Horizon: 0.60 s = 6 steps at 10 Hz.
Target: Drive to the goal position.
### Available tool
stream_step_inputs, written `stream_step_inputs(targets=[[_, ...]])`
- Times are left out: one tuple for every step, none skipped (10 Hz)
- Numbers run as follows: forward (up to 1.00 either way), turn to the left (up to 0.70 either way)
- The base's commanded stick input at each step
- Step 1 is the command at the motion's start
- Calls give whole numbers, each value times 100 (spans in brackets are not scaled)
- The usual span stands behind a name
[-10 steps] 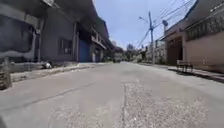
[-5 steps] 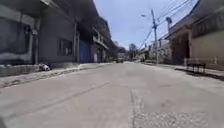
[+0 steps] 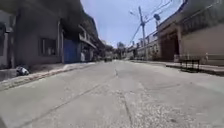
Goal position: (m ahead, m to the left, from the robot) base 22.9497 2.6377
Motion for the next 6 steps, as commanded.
stream_step_inputs(targets=[[100, 1], [100, 1], [100, 1], [100, 1], [100, 1], [100, 1]])
